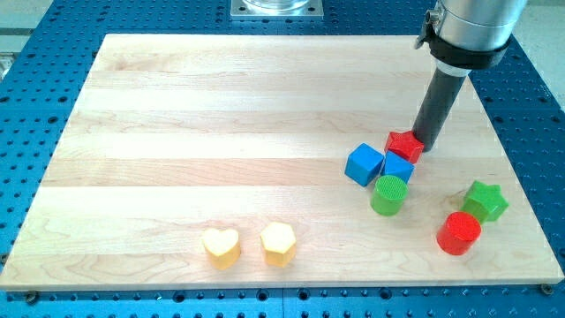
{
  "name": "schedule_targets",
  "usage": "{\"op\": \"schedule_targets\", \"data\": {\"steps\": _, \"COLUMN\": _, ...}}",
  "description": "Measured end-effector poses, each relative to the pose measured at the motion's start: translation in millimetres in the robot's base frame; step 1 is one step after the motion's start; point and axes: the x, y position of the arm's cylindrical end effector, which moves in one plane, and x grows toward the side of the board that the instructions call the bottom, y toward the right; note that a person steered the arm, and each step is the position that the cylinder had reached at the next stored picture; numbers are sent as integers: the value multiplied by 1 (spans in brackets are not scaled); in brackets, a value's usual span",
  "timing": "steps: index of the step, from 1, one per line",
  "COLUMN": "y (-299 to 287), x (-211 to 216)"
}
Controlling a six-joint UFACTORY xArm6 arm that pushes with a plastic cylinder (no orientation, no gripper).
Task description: Move the arm vertically above the green star
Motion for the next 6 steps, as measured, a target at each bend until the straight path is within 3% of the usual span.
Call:
{"op": "schedule_targets", "data": {"steps": 2, "y": 66, "x": 3}}
{"op": "schedule_targets", "data": {"steps": 4, "y": 66, "x": 3}}
{"op": "schedule_targets", "data": {"steps": 6, "y": 135, "x": 32}}
